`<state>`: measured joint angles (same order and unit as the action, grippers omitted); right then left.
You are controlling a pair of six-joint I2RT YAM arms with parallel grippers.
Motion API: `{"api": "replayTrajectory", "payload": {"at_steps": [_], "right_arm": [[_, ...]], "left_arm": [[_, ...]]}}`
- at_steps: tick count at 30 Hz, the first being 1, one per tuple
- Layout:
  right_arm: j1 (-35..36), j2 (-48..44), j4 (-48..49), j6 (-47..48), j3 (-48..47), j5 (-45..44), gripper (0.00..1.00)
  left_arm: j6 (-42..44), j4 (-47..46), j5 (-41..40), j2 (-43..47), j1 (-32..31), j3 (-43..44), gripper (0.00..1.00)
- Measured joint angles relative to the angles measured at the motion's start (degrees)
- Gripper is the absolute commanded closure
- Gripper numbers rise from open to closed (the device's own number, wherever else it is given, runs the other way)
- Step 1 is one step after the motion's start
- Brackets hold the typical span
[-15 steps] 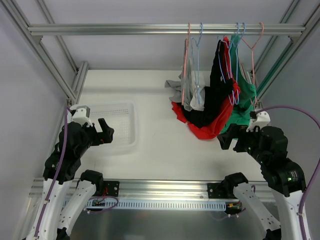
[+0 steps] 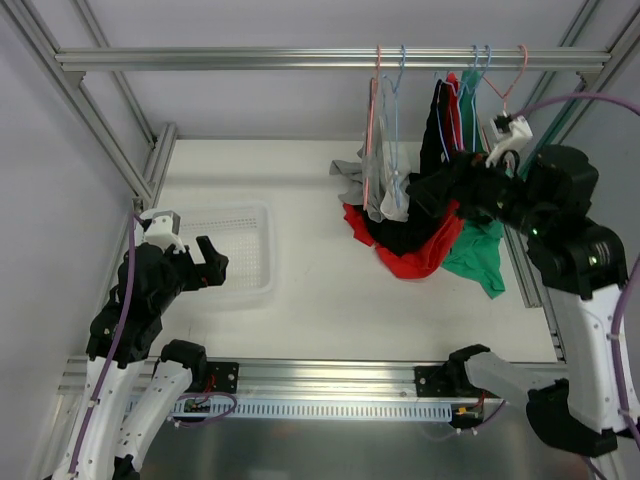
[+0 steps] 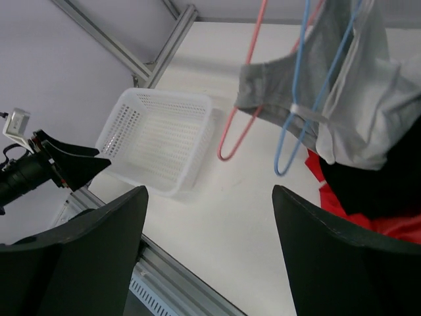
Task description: Remove the tank top from the hanger
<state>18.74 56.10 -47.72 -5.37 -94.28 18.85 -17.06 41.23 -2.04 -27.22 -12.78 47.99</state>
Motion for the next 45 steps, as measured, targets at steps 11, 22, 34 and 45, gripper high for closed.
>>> {"api": "replayTrajectory", "payload": {"at_steps": [11,22,34,45], "right_arm": [[9.3,36.2,-3.6,4.6,-36.3,-17.5,0.35],[15.3,48.1,-3.9,9.8,-37.2,-36.8,0.57],[17.4,49.3,-1.0,7.7,-36.6,-44.2,1.0],[17.9,45.1,5.7,5.5,-30.5,-42.0,1.0]], "left_arm": [[0.0,-0.3,0.6,-1.8,0.0,-0.2,0.01],[0.0,-0.3,0.5,-2.1,0.0,-0.2,0.01],[0.0,-0.3,0.5,-2.5,0.0,-0.2,0.01],[0.0,-0.3,0.5,-2.5,0.0,-0.2,0.01]]}}
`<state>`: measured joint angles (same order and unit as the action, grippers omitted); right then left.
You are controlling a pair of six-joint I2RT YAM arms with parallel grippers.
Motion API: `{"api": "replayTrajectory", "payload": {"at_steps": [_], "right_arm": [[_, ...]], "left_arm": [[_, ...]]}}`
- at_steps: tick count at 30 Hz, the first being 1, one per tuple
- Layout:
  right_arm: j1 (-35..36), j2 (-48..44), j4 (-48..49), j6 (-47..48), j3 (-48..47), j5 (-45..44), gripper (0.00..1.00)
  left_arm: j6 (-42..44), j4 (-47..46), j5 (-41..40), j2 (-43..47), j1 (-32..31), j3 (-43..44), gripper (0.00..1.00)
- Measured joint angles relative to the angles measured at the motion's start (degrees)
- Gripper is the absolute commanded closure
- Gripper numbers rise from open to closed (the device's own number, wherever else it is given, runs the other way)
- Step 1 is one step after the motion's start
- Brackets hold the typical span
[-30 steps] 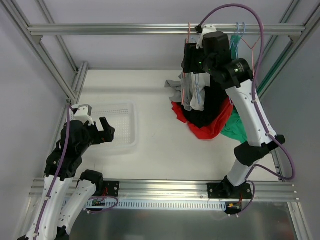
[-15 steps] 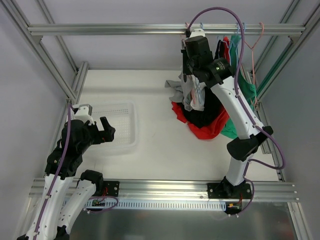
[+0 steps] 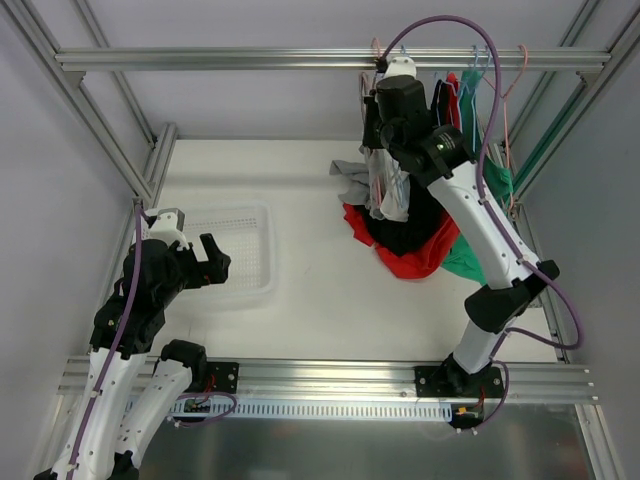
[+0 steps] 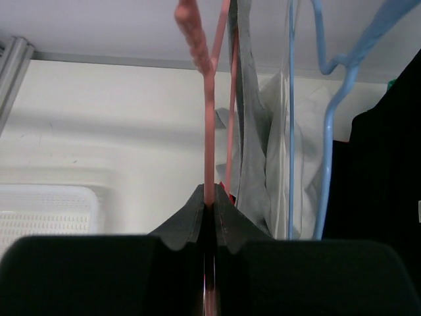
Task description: Remove the tank top from the hanger
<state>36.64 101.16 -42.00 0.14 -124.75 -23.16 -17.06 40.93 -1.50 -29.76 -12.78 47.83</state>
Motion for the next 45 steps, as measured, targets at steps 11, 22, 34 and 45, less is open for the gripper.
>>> {"api": "replayTrajectory", "payload": {"at_steps": [11,22,34,45], "right_arm": [[1.1,-11.6,5.6,-0.8,6.8,7.5,1.0],[3.1,-27.5,7.1,-1.1,27.1,22.9,1.0],[6.8,-57.2,7.2,-7.3,51.7,37.1,1.0],[6.8,-61.4,3.5,-9.0,49.7,39.1,1.0]], "left_arm": [[0.0,0.0,0.0,0.1,0.0,0.0,0.01],[-0.8,-2.2,10.9,0.9,0.0,0.1,0.01],[-8.9,-35.6,26.6,-16.8,-22.1,7.1,0.01],[1.3,-43.0,8.3,-34.9,-35.9,18.4,0.28]]}}
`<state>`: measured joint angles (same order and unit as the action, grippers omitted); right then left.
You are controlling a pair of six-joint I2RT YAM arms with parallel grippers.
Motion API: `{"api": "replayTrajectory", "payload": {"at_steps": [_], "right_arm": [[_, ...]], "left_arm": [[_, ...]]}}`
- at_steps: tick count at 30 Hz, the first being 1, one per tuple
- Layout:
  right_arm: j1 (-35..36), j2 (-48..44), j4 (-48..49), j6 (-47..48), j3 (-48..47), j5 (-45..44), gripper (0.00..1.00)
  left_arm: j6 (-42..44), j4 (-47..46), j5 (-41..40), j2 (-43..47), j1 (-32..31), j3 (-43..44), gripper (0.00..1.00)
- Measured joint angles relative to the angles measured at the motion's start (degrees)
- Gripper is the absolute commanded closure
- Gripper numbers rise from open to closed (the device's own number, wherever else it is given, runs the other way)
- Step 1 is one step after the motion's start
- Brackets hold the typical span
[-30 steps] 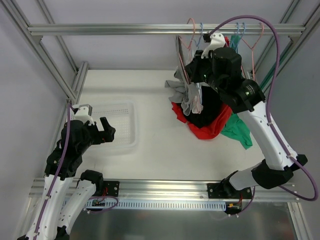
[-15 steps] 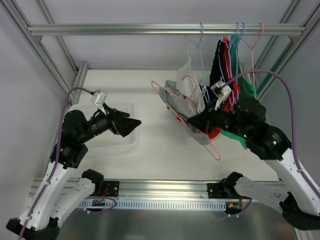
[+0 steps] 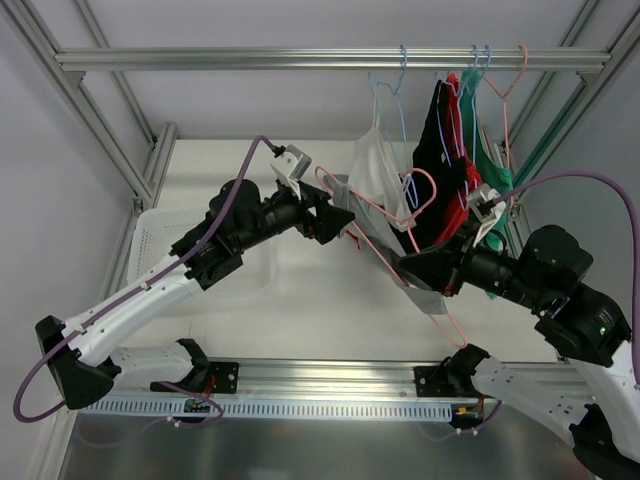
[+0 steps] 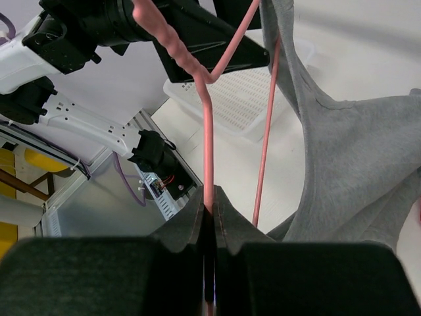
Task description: Remove the tank top from the hanger
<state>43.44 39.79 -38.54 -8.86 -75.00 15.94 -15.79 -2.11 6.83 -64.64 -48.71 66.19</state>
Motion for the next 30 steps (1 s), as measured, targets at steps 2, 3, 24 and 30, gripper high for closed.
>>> {"api": "replayTrajectory", "payload": {"at_steps": [2,3,24,30], "right_arm": [[0.0,-0.4,-0.5,-0.1,0.0,0.1,1.0],[0.0,-0.7,-0.6,-0.1,0.0,0.1,1.0],[0.0,-12.0,-11.1,6.9,-1.1,6.8,0.99],[0.0,-18.3,-10.0,11.5,-1.1,13.1,1.0]], "left_arm": [[0.7,-1.2,-0.3,-1.0,-0.1,0.6,0.49],[1.0,-1.7,-0.5,-1.4,-0.1,0.8,0.58],[2.3,-3.1,-21.7,10.2,-0.8,-1.0,1.0],[-0.3,-0.4,-24.3,8.4,-1.4,0.0,1.0]]}}
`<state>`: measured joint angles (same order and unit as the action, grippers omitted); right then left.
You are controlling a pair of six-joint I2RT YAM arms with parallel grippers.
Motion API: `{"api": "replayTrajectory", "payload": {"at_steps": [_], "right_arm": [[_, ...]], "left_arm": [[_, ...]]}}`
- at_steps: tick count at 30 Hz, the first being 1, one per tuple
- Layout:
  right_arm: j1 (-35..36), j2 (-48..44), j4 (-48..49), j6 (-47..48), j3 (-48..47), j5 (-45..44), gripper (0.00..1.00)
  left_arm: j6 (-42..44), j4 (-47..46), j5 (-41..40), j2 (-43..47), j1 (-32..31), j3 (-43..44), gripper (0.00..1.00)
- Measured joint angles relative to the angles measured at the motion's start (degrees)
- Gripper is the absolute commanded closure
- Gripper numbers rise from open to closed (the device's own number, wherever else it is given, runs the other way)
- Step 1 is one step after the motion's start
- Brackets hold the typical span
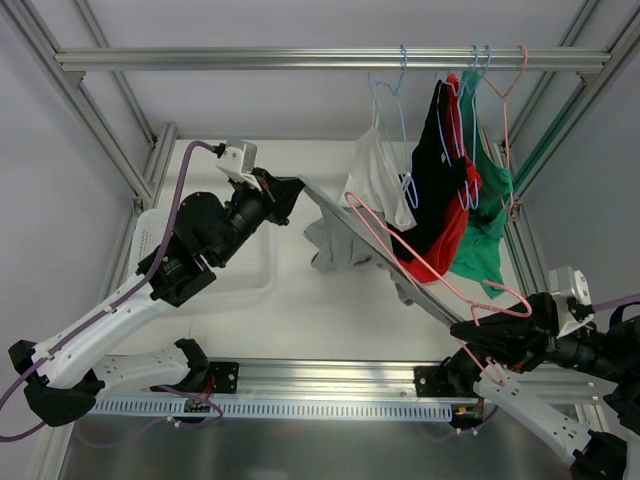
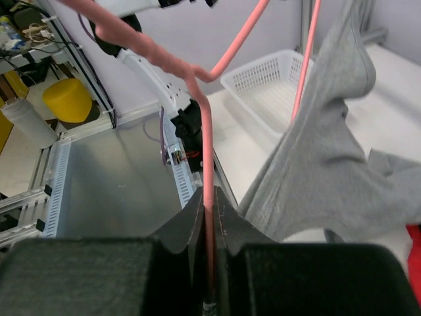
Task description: Remove the tank top from the hanger
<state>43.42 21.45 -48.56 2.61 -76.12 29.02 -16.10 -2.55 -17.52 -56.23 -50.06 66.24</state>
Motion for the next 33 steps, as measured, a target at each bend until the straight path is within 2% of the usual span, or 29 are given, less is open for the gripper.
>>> {"api": "replayTrajectory", "payload": {"at_steps": [4,8,12,17,21,25,26,27,28,29,30,33], "right_arm": [[0.0,-1.0,4.2,1.8,0.0,2.3,1.0],[0.0,-0.3,11.4,1.6,1.1,1.7,1.0],[0.0,1.5,26.2,-0.2,7.3,0.8,1.0],[0.0,10.7,47.6,-4.7,15.1,0.2,1.0],[0.0,18.2,58.9,-7.3,16.1,-0.7,1.0],[0.0,18.9,55.9,-8.4,12.9,-5.1,1.0],[0.0,18.9,53.3,-8.4,11.1,-6.9,1.0],[0.0,18.8,51.1,-8.4,9.6,-8.8,1.0],[0.0,18.6,49.4,-8.5,8.7,-10.3,1.0],[0.0,18.4,47.0,-8.6,7.7,-12.2,1.0],[0.0,18.3,45.3,-8.9,7.1,-13.4,1.0],[0.1,19.8,38.4,-10.6,5.8,-17.5,1.0]], "left_arm": [[-1.4,1.7,4.3,1.8,-0.1,-0.2,1.0],[-2.4,1.3,14.5,8.0,-0.1,-2.7,1.0],[-3.1,-2.2,30.4,12.3,0.0,-8.4,1.0],[-4.6,-6.2,44.2,9.7,-1.2,-19.8,1.0],[-5.9,-6.7,45.2,5.2,-4.5,-28.4,1.0],[-8.2,-5.5,38.5,3.0,-5.8,-34.1,0.98],[-8.7,-4.7,36.5,2.6,-5.8,-34.4,0.63],[-8.8,-4.1,34.8,2.4,-5.8,-34.4,0.5],[-9.3,-3.8,33.2,2.5,-5.8,-34.2,0.43],[-9.6,-2.9,31.9,2.6,-5.8,-33.8,0.2],[-9.4,-1.8,30.9,2.8,-5.8,-33.2,0.02],[-9.2,3.8,26.9,4.9,-5.8,-29.4,0.01]]}}
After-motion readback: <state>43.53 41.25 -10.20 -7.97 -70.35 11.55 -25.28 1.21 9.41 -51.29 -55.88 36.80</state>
